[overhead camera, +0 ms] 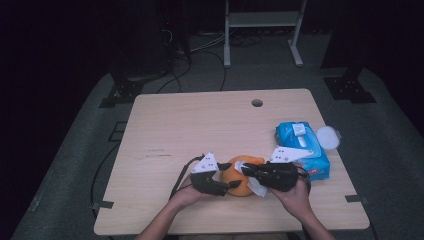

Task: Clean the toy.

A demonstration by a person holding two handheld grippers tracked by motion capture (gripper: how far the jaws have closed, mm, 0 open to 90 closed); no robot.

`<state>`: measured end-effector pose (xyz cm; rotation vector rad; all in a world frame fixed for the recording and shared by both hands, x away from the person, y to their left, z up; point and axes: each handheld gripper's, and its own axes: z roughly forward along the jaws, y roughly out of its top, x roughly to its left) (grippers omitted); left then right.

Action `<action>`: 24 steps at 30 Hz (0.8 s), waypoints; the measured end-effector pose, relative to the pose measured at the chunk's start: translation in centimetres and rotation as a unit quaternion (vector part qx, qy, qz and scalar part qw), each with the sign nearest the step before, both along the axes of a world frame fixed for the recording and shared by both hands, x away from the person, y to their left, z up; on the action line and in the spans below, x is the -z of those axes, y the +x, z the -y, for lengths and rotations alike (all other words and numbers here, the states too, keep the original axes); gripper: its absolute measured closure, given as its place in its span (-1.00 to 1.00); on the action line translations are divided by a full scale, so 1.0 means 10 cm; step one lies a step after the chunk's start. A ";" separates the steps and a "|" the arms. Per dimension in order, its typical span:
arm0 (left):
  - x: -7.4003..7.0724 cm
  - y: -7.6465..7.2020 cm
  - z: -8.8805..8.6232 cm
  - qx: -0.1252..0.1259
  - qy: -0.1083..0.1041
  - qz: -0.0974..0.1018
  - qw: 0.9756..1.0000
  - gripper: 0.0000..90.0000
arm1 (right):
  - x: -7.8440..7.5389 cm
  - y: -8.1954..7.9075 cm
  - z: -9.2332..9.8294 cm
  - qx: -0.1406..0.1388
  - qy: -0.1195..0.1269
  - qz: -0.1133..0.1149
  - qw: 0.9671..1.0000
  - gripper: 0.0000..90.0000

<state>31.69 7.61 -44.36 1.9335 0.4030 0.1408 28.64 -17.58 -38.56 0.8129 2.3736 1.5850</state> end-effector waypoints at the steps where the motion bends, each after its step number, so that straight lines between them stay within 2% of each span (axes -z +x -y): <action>1: 0.00 0.01 -0.01 -0.001 0.000 0.001 1.000 -0.23 | 0.01 0.03 0.04 0.005 0.003 -0.002 1.000 0.79; 4: 0.01 0.02 -0.04 0.003 -0.005 -0.004 1.000 -0.23 | 0.06 0.11 0.18 0.039 0.010 -0.014 0.999 0.79; 5: 0.01 0.02 -0.05 0.006 -0.003 -0.003 1.000 -0.23 | 0.09 0.15 0.27 0.061 0.011 -0.022 0.998 0.79; 6: 0.01 0.02 -0.05 0.010 -0.004 -0.001 1.000 -0.25 | 0.11 0.18 0.30 0.067 0.013 -0.030 0.997 0.78; 8: -0.02 0.02 -0.06 0.025 0.004 0.011 1.000 -0.40 | 0.18 0.23 0.35 0.065 0.014 -0.050 0.997 0.78; 10: -0.03 0.04 -0.08 0.040 0.014 0.009 0.999 -0.62 | 0.21 0.23 0.34 0.064 0.012 -0.051 0.997 0.78; 11: -0.02 0.05 -0.10 0.048 0.009 0.011 0.999 -0.69 | 0.20 0.23 0.34 0.061 0.011 -0.052 0.997 0.78; 15: 0.07 0.09 -0.07 0.043 0.009 0.025 0.999 -0.80 | 0.17 0.20 0.26 0.042 0.013 -0.048 0.998 0.78; 16: 0.07 0.09 -0.06 0.044 0.005 0.021 0.999 -0.74 | 0.17 0.18 0.24 0.040 0.011 -0.048 0.998 0.78; 19: -0.04 0.05 -0.07 0.037 0.010 0.033 0.999 -0.28 | 0.14 0.17 0.20 0.041 0.010 -0.042 0.998 0.78; 20: -0.12 0.03 -0.09 0.034 0.010 0.044 0.998 -0.21 | 0.13 0.17 0.20 0.043 0.018 -0.039 0.998 0.78; 21: -0.17 0.02 -0.10 0.031 0.008 0.048 0.998 -0.19 | 0.11 0.19 0.21 0.044 0.036 -0.040 0.998 0.78; 22: -0.24 0.01 -0.12 0.022 0.006 0.053 0.998 -0.19 | 0.09 0.20 0.22 0.045 0.041 -0.039 0.997 0.78; 24: -0.33 -0.02 -0.13 -0.002 0.042 0.085 0.996 -0.18 | 0.06 0.26 0.18 0.048 0.045 -0.033 0.997 0.78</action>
